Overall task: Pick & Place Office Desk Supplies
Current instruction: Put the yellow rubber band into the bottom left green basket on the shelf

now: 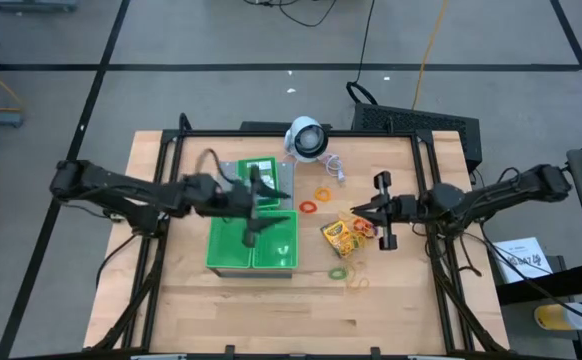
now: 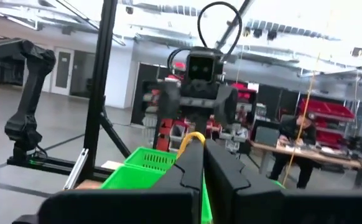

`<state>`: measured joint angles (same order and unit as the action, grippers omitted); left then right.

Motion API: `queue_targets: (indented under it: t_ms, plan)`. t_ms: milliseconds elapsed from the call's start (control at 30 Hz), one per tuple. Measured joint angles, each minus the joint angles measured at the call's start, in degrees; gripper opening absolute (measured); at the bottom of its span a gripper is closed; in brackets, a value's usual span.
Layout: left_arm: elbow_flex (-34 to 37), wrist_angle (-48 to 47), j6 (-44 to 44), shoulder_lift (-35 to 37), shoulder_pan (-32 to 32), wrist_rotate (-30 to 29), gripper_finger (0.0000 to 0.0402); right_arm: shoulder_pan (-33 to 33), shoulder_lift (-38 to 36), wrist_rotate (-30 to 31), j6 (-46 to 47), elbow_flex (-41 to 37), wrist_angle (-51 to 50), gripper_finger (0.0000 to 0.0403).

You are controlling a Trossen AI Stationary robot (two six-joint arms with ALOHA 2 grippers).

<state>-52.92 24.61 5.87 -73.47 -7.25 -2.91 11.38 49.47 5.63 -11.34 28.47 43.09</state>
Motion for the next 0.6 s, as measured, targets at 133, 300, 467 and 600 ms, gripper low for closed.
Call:
queue_targets:
  t_ms: [133,300,467,600]
  plan:
    - [-5.7,-0.3,1.5,-7.2,-1.0,2.0,0.0291,0.0,3.3,0.0,-1.6,0.0,5.7,0.0000]
    - [-12.7,-0.6,1.4,-15.0,-1.1,2.9,0.0311,0.0,6.4,0.0,-2.1,0.0,11.9,0.0000]
    - [-18.8,-2.2,1.6,-20.5,-1.0,2.9,0.0312,0.0,8.4,0.0,-3.3,0.0,15.2,0.0000]
    - [-21.8,-2.1,1.3,-23.6,-1.0,2.9,0.0312,0.0,8.9,0.0,-3.8,0.0,16.5,0.0000]
